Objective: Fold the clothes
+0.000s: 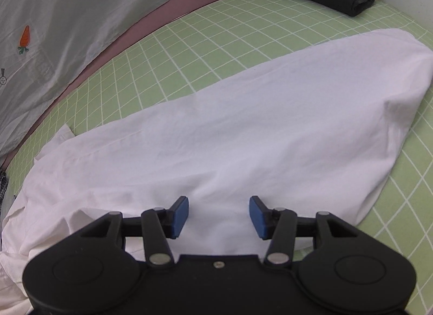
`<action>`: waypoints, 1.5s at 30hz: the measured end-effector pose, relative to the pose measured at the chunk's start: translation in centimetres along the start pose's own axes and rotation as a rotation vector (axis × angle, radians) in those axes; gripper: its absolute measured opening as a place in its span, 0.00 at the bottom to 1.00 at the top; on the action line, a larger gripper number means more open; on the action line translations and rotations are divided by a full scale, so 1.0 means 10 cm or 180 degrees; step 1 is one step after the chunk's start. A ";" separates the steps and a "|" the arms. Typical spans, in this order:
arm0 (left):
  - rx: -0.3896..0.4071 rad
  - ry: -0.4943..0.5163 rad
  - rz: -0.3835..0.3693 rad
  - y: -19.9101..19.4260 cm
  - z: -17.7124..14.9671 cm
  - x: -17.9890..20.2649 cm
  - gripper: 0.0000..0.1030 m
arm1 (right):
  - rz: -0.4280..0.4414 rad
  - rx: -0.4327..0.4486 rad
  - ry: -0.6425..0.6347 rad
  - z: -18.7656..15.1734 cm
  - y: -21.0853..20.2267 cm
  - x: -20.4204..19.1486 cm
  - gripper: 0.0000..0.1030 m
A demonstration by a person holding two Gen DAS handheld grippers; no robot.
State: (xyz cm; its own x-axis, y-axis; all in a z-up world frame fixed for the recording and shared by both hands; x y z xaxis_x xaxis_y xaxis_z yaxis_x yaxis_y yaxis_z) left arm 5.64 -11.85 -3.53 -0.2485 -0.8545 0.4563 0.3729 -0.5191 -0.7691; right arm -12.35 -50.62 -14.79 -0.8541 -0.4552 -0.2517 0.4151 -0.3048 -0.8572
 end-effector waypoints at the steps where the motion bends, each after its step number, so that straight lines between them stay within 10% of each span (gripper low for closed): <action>1: 0.0042 -0.0043 0.0028 -0.03 0.01 -0.02 0.83 | -0.0013 0.0007 0.0009 -0.01 -0.01 0.04 0.49; 18: 0.0182 -0.0150 0.0766 0.11 0.38 -0.56 0.83 | -0.0214 0.0169 0.0430 0.08 -0.17 0.61 0.49; 34: 0.0187 0.0458 0.1161 1.46 1.69 -0.65 0.82 | -0.0803 0.0205 0.0701 0.21 -0.01 0.63 0.52; 45: -0.0031 0.0290 0.1691 2.22 2.03 -1.33 0.81 | -0.1261 0.0188 0.0567 0.20 0.02 0.26 0.52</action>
State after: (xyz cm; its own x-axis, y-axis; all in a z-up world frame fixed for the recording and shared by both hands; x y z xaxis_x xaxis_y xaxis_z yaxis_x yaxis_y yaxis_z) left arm 35.40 -12.41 -17.59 -0.1047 -0.9938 -0.0370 0.4600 -0.0153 -0.8878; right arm -13.88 -53.55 -14.74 -0.9895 -0.1438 0.0133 0.0574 -0.4765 -0.8773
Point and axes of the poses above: each gripper's, at about its wrist camera, not at the fingertips, and y roughly the way its jaws point, x to its right, z to its top, the point moved 6 cm from there along y, roughly the way its jaws point, and after that the axes turned 2 degrees about -y, right-handed, at the moved point
